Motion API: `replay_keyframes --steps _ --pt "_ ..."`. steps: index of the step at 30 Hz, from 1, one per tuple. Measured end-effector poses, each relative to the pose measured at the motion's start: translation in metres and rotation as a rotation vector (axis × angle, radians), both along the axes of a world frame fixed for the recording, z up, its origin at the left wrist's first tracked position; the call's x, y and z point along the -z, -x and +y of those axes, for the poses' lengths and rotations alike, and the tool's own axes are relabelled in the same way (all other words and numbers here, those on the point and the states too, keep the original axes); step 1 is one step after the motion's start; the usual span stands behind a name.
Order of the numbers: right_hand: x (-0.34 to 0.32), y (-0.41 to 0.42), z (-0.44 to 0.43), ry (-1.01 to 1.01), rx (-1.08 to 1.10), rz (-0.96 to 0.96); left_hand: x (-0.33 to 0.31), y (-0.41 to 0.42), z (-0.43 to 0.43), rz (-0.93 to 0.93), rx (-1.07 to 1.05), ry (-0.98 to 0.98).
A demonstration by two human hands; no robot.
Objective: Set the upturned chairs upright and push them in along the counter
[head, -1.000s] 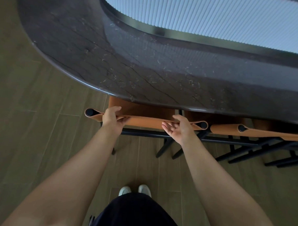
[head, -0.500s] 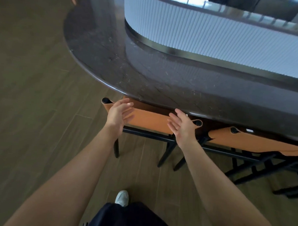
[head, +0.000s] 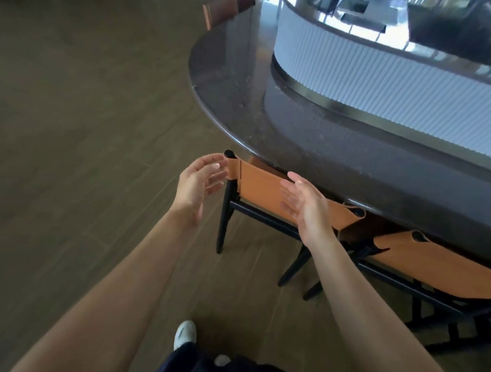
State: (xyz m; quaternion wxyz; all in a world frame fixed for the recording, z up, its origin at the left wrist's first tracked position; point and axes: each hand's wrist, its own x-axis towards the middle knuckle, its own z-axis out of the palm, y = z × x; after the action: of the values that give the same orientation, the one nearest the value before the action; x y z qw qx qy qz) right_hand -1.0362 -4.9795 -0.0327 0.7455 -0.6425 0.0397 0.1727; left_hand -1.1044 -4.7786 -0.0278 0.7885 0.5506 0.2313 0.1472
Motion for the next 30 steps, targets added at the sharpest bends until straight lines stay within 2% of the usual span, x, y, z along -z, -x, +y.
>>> replay_keyframes --steps 8,16,21,27,30 --pt "-0.010 -0.007 0.102 -0.002 -0.234 0.004 -0.014 0.032 0.093 -0.075 -0.162 -0.018" --pt "-0.005 -0.012 0.256 -0.056 -0.387 -0.025 -0.013 0.048 0.226 -0.078 -0.291 0.005" --pt "-0.010 -0.020 0.347 -0.082 -0.407 -0.017 -0.023 0.043 0.315 -0.077 -0.302 -0.003" --pt "-0.013 -0.047 0.436 -0.056 -0.401 -0.023 -0.022 0.027 0.411 -0.020 -0.199 -0.114" --pt "-0.011 -0.064 0.472 -0.047 -0.408 -0.017 -0.018 0.011 0.449 -0.018 -0.213 -0.094"
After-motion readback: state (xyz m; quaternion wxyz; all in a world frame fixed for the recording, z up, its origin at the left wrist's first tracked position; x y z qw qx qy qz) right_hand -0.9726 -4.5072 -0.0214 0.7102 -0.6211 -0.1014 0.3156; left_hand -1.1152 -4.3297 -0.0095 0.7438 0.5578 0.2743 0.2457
